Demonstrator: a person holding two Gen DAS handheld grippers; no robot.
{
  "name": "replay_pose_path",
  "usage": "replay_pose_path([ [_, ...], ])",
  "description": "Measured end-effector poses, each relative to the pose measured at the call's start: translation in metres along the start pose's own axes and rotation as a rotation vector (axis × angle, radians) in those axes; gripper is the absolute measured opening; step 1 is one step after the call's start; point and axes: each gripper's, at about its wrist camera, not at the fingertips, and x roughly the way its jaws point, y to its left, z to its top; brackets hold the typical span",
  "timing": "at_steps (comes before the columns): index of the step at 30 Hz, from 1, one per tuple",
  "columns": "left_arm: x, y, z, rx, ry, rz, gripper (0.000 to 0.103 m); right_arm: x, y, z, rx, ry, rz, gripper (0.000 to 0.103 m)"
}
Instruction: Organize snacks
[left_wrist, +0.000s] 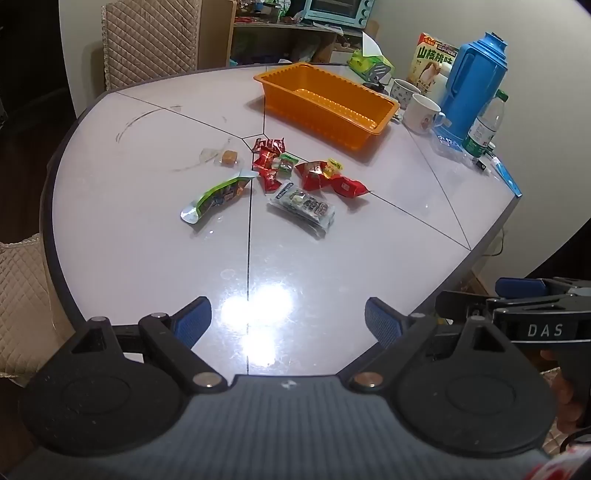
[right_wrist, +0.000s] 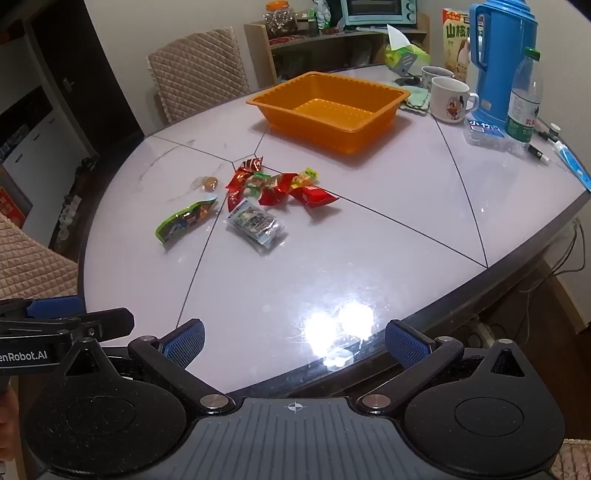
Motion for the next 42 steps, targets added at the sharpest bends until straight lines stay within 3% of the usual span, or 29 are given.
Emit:
replay_pose_path([
  [42, 0.002, 0.001, 0.010, -0.027, 0.003, 0.027, 0.089, 0.011, -0.001, 0.012, -0.022, 0.008, 0.026, 0.103],
])
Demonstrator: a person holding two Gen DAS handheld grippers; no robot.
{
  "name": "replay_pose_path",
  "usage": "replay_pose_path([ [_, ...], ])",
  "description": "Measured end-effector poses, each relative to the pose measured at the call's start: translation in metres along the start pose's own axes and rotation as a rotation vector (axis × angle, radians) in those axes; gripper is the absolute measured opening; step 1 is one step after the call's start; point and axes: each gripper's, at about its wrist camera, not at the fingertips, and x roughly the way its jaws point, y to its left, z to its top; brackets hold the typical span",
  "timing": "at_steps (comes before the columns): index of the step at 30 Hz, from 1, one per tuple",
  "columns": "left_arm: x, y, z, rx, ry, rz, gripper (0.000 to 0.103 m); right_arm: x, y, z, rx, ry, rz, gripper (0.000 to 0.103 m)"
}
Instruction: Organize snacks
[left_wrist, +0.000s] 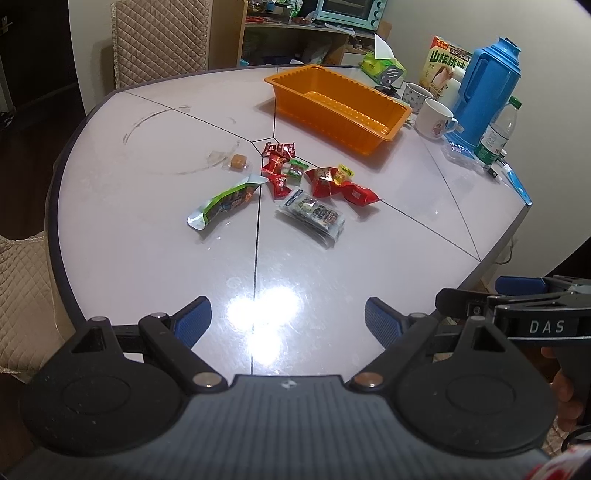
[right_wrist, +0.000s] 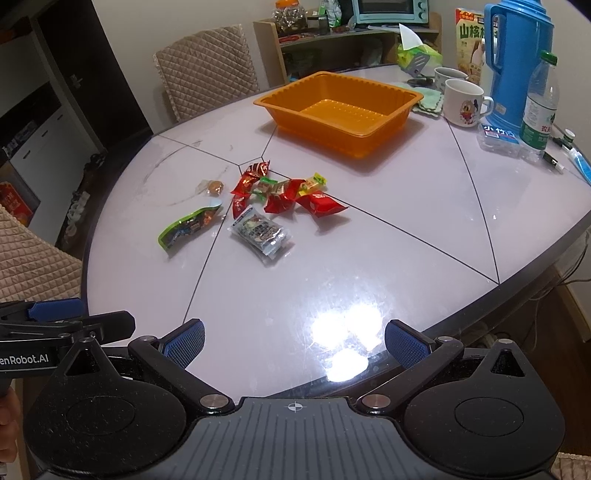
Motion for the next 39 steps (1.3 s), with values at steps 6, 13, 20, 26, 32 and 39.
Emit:
replay_pose_path([
  [6, 0.001, 0.000, 0.001, -0.002, 0.001, 0.002, 0.089, 0.002, 0.001, 0.001, -0.002, 0.002, 0.003, 0.103],
  [13, 0.002, 0.001, 0.002, -0.006, 0.002, 0.006, 0.089, 0.004, -0.001, 0.006, -0.010, 0.004, 0.012, 0.103],
  [20, 0.002, 0.001, 0.004, -0.012, -0.001, 0.011, 0.089, 0.005, -0.002, 0.008, -0.014, 0.005, 0.017, 0.103],
  [26, 0.004, 0.000, 0.006, -0.016, -0.001, 0.014, 0.089, 0.007, -0.004, 0.011, -0.019, 0.008, 0.022, 0.103],
  [32, 0.006, -0.002, 0.008, -0.021, 0.001, 0.019, 0.089, 0.009, -0.006, 0.014, -0.022, 0.013, 0.025, 0.103],
  [39, 0.010, -0.001, 0.012, -0.027, 0.006, 0.022, 0.089, 0.013, -0.008, 0.018, -0.024, 0.018, 0.033, 0.103],
])
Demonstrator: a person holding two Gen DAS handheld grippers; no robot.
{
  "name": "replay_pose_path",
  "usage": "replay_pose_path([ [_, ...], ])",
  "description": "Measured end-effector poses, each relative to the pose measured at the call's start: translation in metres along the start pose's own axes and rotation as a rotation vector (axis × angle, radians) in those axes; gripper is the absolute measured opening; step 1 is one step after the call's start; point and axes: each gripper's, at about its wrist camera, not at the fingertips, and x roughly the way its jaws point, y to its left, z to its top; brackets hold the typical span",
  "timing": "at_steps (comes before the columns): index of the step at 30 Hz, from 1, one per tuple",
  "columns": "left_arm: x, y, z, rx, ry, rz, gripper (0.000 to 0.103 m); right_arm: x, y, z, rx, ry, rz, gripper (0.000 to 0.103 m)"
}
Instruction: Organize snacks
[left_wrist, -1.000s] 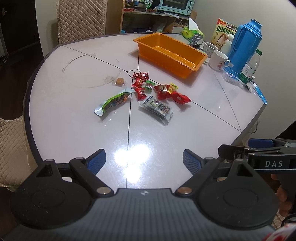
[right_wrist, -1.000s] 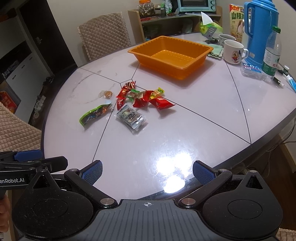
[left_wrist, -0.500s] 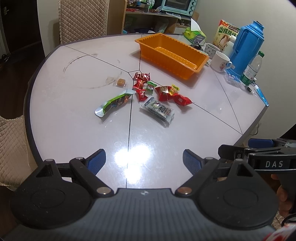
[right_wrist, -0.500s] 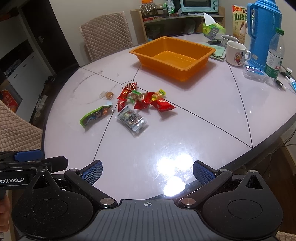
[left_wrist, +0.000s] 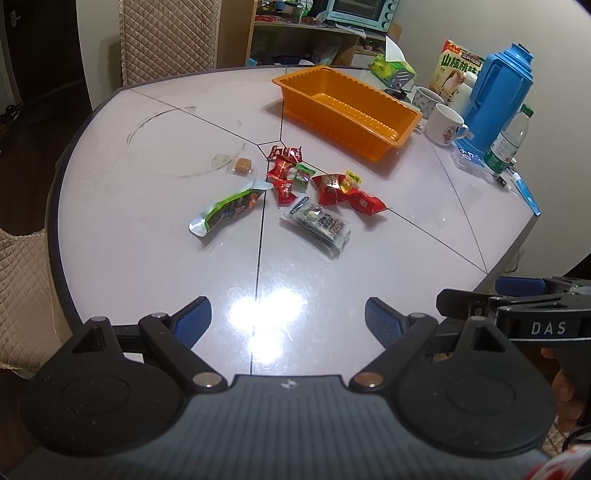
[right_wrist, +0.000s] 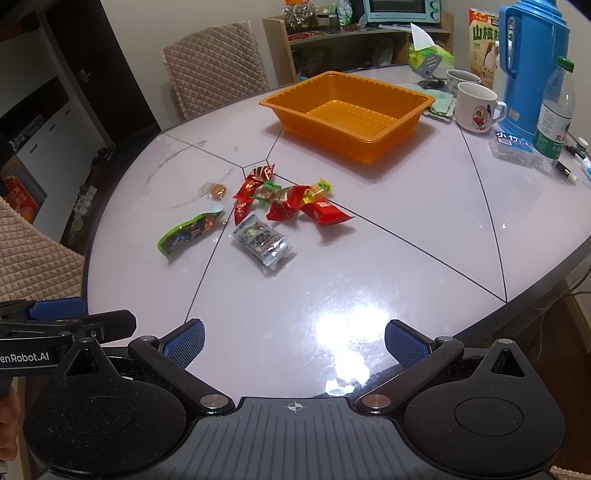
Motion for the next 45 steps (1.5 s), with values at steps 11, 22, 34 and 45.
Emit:
replay_pose_path([
  [11, 0.015, 0.000, 0.008, -0.026, 0.018, 0.006, 0.089, 0.013, -0.009, 0.010, -0.009, 0.016, 0.015, 0.103],
  [22, 0.032, 0.011, 0.019, -0.067, -0.015, 0.056, 0.089, 0.030, -0.032, 0.023, -0.033, -0.018, 0.083, 0.103],
  [34, 0.058, 0.033, 0.032, -0.110, -0.058, 0.154, 0.089, 0.069, -0.061, 0.047, -0.143, -0.096, 0.121, 0.103],
  [45, 0.080, 0.052, 0.040, -0.136, -0.070, 0.230, 0.088, 0.120, -0.066, 0.079, -0.265, -0.101, 0.186, 0.063],
])
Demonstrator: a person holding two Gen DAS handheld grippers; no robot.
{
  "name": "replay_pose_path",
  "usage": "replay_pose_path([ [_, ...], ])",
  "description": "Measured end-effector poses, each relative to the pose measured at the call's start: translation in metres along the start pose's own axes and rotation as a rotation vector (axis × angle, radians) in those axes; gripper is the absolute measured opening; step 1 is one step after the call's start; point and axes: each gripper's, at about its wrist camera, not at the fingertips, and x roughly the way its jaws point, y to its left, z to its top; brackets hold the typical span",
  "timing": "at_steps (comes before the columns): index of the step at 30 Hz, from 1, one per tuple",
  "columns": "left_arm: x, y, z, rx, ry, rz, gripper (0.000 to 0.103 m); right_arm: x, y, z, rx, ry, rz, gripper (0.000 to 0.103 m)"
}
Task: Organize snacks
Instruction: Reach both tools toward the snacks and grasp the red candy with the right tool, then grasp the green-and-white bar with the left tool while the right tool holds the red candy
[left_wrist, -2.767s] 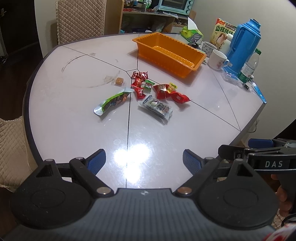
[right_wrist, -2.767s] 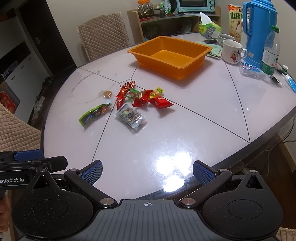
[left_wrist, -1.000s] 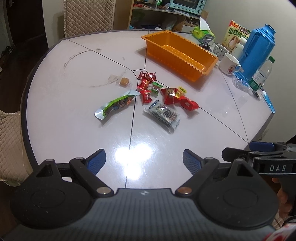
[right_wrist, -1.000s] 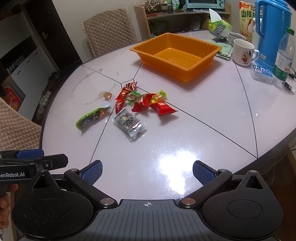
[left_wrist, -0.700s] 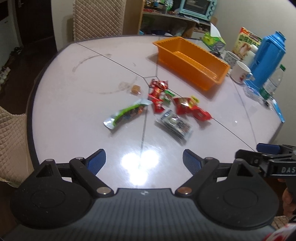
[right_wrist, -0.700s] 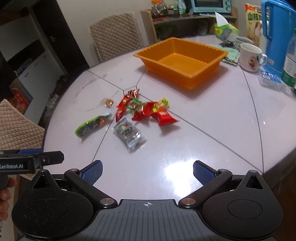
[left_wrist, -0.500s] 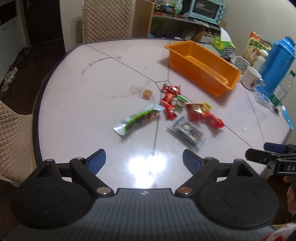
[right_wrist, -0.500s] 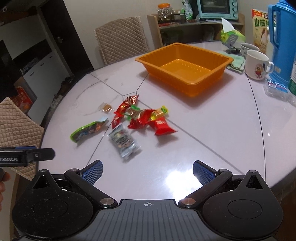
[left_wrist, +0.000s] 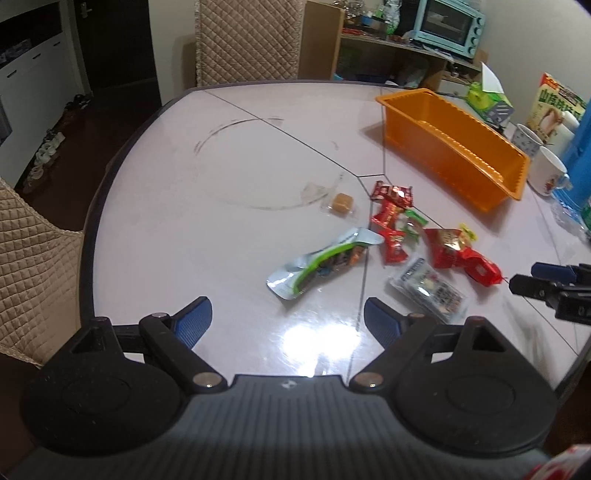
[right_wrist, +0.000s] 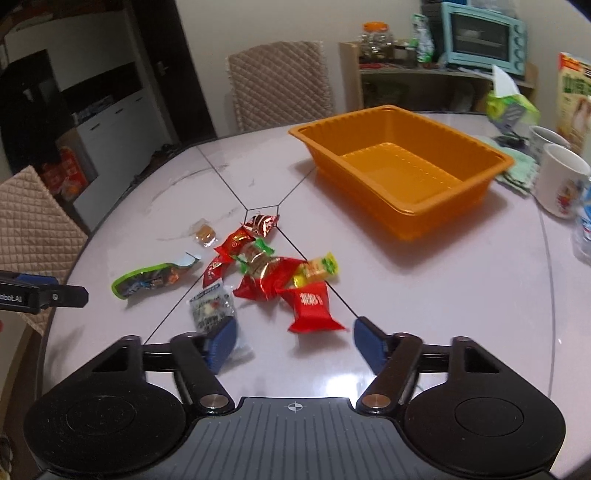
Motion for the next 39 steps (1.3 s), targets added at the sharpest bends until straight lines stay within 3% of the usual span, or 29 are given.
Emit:
replay_pose_path([
  [7, 0.003, 0.004, 0.000, -0.013, 0.002, 0.027, 0.088, 0.037, -0.010, 0.011, -0.028, 0.041, 0.003, 0.047],
  [16, 0.005, -0.003, -0.001, -0.020, -0.005, 0.051, 0.087, 0.057, -0.018, 0.009, -0.033, 0.067, 0.027, 0.042],
  [20, 0.005, -0.010, 0.001, -0.013, -0.008, 0.058, 0.084, 0.062, -0.019, 0.007, -0.046, 0.077, 0.035, 0.030],
  [28, 0.006, -0.035, 0.002, 0.050, -0.016, 0.076, 0.078, 0.034, -0.032, 0.007, -0.003, 0.015, 0.089, 0.026],
  [39, 0.015, -0.065, 0.005, 0.234, -0.023, 0.068, 0.069, -0.013, -0.056, 0.006, 0.064, -0.058, 0.110, 0.026],
])
